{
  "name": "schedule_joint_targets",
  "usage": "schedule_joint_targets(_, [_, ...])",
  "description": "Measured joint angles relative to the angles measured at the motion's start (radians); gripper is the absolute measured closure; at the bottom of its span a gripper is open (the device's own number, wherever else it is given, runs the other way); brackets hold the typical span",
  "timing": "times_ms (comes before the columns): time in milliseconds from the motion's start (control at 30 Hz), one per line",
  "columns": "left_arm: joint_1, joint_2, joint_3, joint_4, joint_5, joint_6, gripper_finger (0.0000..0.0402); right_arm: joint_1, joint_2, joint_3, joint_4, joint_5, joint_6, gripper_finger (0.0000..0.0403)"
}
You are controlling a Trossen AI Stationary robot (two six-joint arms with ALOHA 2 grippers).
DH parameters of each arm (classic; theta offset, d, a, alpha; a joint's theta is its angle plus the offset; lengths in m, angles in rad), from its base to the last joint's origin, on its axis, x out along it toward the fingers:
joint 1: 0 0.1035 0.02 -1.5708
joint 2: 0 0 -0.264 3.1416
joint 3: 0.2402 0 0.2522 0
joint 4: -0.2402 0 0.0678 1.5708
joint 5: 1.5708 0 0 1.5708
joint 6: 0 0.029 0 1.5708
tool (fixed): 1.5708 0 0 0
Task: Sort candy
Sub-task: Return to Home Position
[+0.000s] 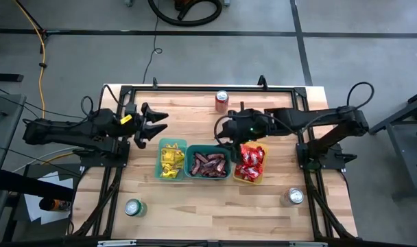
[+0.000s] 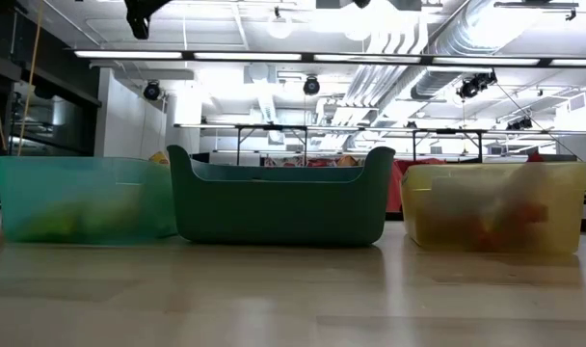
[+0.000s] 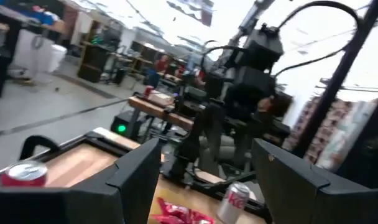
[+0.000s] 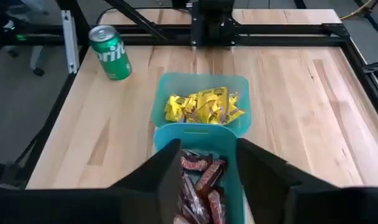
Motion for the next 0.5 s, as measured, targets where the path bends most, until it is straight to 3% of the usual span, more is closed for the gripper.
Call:
schedule_joint_targets(133, [0.0,-0.02,0.0,0.001,0.076,0.023,0.0202,-0.001,-0.022,0.036,-0.122,-0.022,0.0,0.0332])
schedule_joint_targets(233, [-0.01,-0.035,-0.003,-0.006,0.115,0.069,0.0262,-0.006,-0.068,0.022,-0.176,-0.051,0.045,0.039])
schedule_joint_targets(367, [-0.029,-0.08,-0.068,0.022,0.122,0.129,0.0373,-0.008,-0.133,0.01,-0.257,-0.04,0.111,0.0386])
schedule_joint_targets(500, [-0.029,-0.162,-0.193,0.13,0.125,0.108,0.0387,-0.008,-0.218,0.01,-0.282,-0.003,0.149,0.0399])
